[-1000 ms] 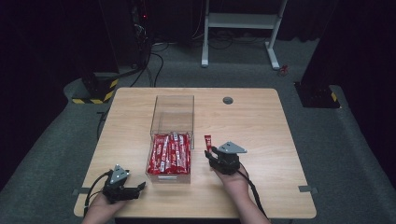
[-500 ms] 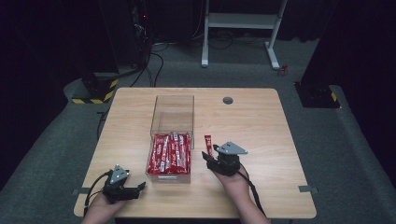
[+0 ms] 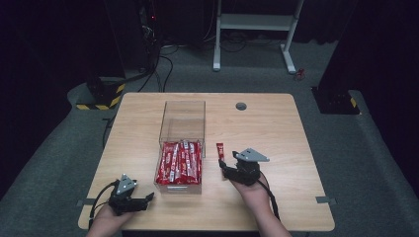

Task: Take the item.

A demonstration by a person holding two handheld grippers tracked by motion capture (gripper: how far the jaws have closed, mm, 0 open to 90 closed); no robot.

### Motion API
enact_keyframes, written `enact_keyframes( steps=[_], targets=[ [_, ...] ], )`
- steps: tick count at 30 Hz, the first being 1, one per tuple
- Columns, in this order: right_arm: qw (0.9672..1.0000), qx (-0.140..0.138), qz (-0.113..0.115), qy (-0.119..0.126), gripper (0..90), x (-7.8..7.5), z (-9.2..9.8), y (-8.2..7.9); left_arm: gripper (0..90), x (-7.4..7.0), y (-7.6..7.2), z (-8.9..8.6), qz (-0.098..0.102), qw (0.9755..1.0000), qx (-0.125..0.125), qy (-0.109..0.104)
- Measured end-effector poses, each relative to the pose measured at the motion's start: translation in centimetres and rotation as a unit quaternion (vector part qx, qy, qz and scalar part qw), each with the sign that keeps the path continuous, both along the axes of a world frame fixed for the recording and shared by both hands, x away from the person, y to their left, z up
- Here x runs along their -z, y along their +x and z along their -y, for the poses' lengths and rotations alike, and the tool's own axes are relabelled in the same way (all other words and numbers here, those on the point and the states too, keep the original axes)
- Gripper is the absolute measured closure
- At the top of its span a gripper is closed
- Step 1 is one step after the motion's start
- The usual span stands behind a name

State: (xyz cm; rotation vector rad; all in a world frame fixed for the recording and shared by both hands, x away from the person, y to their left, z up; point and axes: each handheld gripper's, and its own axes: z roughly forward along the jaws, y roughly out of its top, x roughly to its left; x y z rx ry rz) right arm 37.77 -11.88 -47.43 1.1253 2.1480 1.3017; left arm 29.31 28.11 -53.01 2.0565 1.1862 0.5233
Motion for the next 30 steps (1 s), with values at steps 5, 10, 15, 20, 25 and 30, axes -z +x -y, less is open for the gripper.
enact_keyframes(
  steps=[5,10,15,20,25,30],
  targets=[
    [0.9999,0.013,-0.002,-0.005,35.4,0.2,1.5,-0.2,14.2,0.0,0.0,0.0,0.0,1.0,0.0,0.0],
    [0.9995,0.029,-0.005,-0.013,35.0,0.4,3.3,-0.5,14.1,0.0,0.0,0.0,0.0,1.0,0.0,0.0],
    [0.9988,0.046,-0.006,-0.018,35.0,0.7,5.2,-0.8,14.1,0.0,0.0,0.0,0.0,1.0,0.0,0.0],
    [0.9978,0.061,-0.012,-0.024,34.8,1.0,6.8,-1.1,14.1,0.0,0.0,0.0,0.0,1.0,0.0,0.0],
    [0.9966,0.074,-0.014,-0.034,34.3,1.6,8.3,-1.5,14.1,0.0,0.0,0.0,0.0,1.0,0.0,0.0],
    [0.9951,0.085,-0.021,-0.046,33.3,2.2,9.6,-1.9,14.1,0.0,0.0,0.0,0.0,1.0,0.0,0.0]
  ],
)
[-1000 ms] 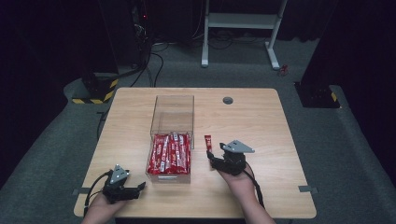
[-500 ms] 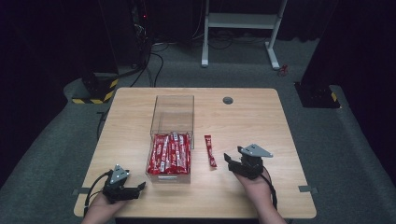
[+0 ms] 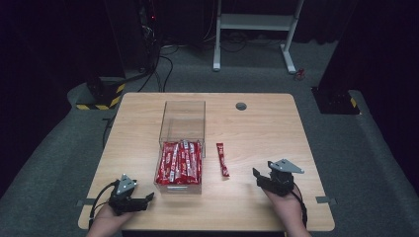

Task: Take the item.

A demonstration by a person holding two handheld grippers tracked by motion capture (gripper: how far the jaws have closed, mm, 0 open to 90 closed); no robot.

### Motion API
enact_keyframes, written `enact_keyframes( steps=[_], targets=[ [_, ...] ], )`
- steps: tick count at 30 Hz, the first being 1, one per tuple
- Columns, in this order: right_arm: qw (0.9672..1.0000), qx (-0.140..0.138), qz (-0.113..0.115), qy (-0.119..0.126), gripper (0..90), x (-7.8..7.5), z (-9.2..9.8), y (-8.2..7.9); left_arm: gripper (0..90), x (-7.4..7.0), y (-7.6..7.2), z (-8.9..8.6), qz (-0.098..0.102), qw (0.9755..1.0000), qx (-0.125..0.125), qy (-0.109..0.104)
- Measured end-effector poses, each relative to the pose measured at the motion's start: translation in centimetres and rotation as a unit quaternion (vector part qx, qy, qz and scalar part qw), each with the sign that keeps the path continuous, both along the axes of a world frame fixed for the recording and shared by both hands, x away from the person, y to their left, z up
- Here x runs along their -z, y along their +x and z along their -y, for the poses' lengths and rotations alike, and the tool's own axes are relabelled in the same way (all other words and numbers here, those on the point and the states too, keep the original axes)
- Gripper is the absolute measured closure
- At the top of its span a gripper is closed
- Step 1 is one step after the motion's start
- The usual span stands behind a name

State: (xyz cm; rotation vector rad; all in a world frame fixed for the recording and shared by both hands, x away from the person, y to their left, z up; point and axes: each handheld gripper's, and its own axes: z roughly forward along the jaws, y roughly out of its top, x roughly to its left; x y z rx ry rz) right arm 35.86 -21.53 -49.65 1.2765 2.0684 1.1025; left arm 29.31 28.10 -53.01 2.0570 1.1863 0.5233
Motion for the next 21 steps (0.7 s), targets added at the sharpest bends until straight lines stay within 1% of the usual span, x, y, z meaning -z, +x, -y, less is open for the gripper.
enact_keyframes(
  steps=[4,7,11,13,14,16,17,18,20,21],
  targets=[
    [0.9998,0.009,-0.012,-0.011,32.8,0.7,1.2,-0.4,14.1,0.0,0.0,0.0,0.0,1.0,0.0,0.0],
    [0.9994,0.016,-0.026,-0.017,31.8,1.3,1.9,-0.7,14.1,0.0,0.0,0.0,-0.001,1.0,0.0,0.0],
    [0.9985,0.02,-0.036,-0.035,30.3,2.1,2.6,-0.9,14.1,0.0,0.0,0.0,-0.001,1.0,0.0,0.0],
    [0.9973,0.024,-0.057,-0.039,28.6,2.6,2.7,-0.9,14.1,0.0,0.0,0.0,-0.001,1.0,0.0,0.001],
    [0.9966,0.023,-0.067,-0.043,26.1,2.7,2.8,-0.7,14.1,0.0,0.0,0.0,-0.001,1.0,0.0,0.0],
    [0.9963,0.025,-0.07,-0.044,25.9,2.7,2.9,-0.7,14.1,0.0,0.0,0.0,-0.001,1.0,0.0,0.0],
    [0.9964,0.022,-0.066,-0.049,25.7,2.7,2.9,-0.7,14.1,0.0,0.0,0.0,-0.001,1.0,0.0,0.0],
    [0.9961,0.025,-0.068,-0.05,25.0,2.7,2.8,-0.7,14.1,0.0,0.0,0.0,-0.001,1.0,0.0,0.0],
    [0.9959,0.021,-0.073,-0.05,20.2,2.7,2.6,-0.6,14.1,0.0,0.0,0.0,-0.001,1.0,0.0,0.0],
    [0.9958,0.022,-0.073,-0.05,19.4,2.7,2.5,-0.5,14.1,0.0,0.0,0.0,-0.001,1.0,0.0,0.0]
  ],
)
